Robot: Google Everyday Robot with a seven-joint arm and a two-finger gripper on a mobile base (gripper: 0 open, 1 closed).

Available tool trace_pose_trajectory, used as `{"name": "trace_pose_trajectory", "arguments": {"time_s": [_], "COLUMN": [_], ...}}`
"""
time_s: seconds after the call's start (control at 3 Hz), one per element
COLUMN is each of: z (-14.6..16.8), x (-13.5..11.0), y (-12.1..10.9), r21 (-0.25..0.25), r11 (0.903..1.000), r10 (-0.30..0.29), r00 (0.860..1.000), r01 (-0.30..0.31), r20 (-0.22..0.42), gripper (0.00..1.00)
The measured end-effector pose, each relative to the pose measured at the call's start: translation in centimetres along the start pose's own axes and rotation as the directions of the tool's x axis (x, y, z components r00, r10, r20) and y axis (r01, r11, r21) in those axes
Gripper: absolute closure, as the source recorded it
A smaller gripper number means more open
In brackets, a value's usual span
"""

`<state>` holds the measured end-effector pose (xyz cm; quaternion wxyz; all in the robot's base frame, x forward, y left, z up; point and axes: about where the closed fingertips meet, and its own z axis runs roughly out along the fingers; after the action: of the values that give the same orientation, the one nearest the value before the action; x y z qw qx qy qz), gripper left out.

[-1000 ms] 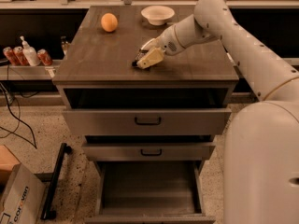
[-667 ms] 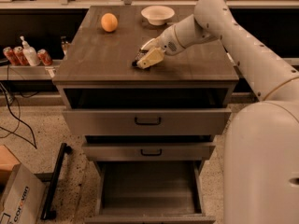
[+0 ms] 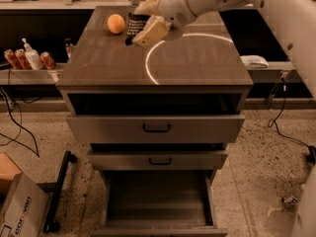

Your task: Place rxbar chocolate into bottom drawer

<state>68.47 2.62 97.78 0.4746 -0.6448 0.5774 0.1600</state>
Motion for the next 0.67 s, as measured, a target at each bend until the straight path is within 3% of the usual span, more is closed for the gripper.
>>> {"name": "trace_pose_trajectory", "arguments": {"time_s": [0.33, 0.67], "z": [-0.57, -0.21], "x": [-2.17, -1.68], "y": [0.27, 0.97], "r21": [0.005, -0.018], "r11": [0.9946, 0.9963], "r10": [-0.104, -0.084], "r00": [0.994, 0.996], "r01": [0.104, 0.084], "r20": [0.013, 0.005], "gripper": [1.0, 1.0]}}
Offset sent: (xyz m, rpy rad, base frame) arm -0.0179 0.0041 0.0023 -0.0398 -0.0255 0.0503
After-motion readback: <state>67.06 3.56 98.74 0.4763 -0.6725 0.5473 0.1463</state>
